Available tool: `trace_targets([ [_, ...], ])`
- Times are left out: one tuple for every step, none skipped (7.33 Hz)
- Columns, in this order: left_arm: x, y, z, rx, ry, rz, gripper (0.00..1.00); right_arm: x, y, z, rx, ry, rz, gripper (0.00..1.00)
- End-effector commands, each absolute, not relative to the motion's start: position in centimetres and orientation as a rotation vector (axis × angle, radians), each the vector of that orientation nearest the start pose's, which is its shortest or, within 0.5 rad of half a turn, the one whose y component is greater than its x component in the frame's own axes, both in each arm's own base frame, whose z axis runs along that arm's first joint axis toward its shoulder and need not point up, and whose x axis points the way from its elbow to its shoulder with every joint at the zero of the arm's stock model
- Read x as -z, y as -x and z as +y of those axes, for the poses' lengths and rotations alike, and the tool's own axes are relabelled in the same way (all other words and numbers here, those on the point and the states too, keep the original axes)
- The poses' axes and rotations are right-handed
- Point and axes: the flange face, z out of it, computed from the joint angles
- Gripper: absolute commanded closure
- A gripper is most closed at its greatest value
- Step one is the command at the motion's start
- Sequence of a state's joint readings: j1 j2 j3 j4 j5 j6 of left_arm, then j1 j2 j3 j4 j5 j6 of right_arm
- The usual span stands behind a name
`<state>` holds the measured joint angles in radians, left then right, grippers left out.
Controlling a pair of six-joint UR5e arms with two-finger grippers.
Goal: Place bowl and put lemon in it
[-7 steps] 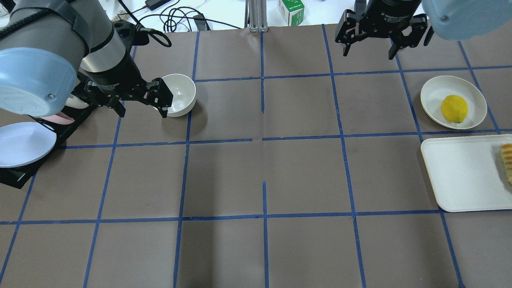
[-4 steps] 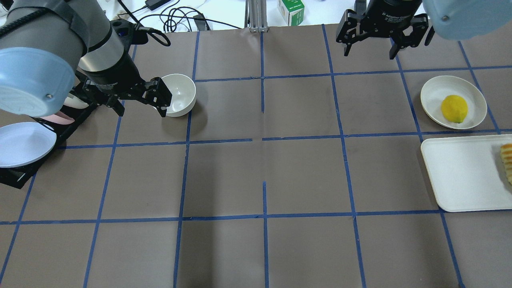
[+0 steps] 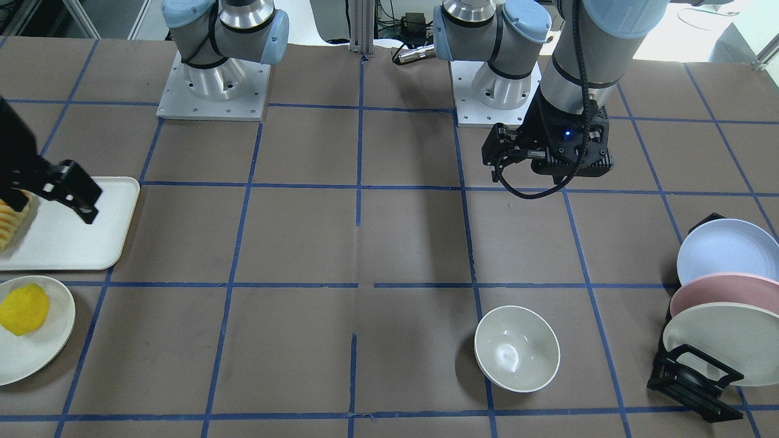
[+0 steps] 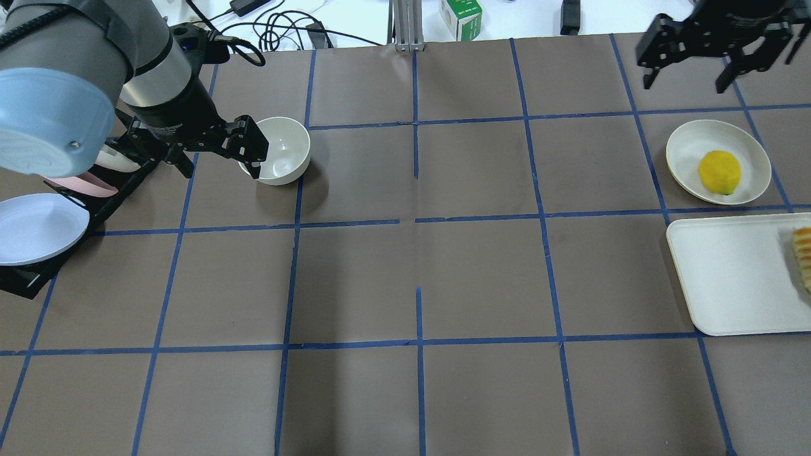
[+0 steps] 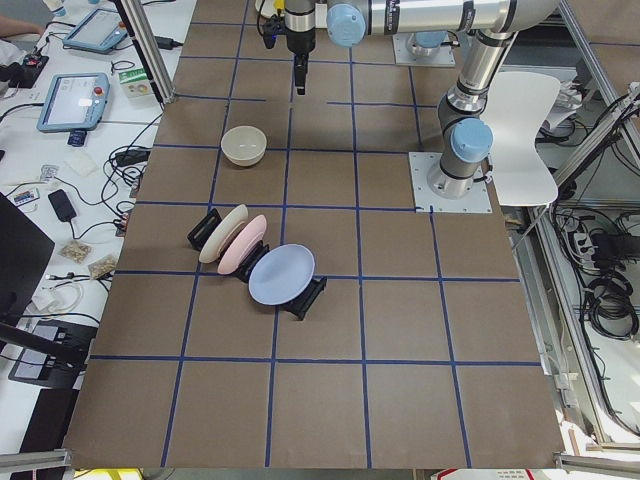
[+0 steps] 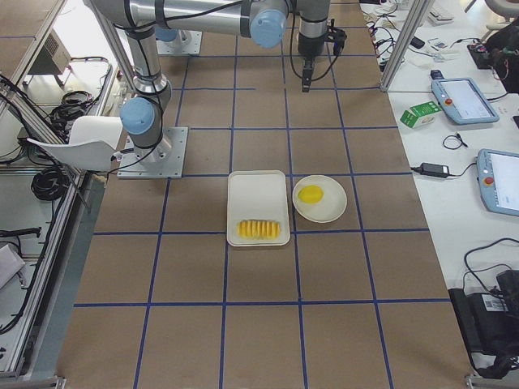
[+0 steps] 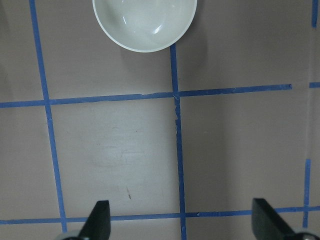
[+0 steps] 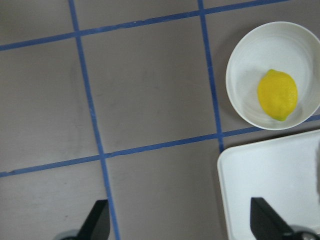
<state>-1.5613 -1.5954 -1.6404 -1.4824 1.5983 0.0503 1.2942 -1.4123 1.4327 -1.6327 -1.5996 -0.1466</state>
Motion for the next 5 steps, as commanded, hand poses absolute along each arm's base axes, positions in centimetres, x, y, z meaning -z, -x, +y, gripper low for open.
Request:
trace_targets([
  [-44.2, 10.4, -52.2, 0.033, -0.002, 3.113, 0.00, -42.6, 13.7, -59.5, -0.012, 0.124, 3.170, 0.00],
  [-43.6, 6.9, -54.4, 0.066, 0.095, 3.128, 0.00, -38.9, 16.5, -60.4, -0.016, 0.138, 3.156, 0.00],
  [-41.8, 4.6, -56.8, 0.058, 0.153, 3.138, 0.00, -33.5, 18.0, -61.4, 0.013, 0.131, 3.170, 0.00],
  [-39.4, 3.9, -59.4, 0.118, 0.156, 3.133, 0.00, -28.2, 18.6, -62.4, 0.027, 0.179, 3.179, 0.00],
  [-36.1, 3.6, -61.9, 0.158, 0.158, 3.129, 0.00, -24.6, 19.0, -63.4, 0.031, 0.201, 3.171, 0.00],
])
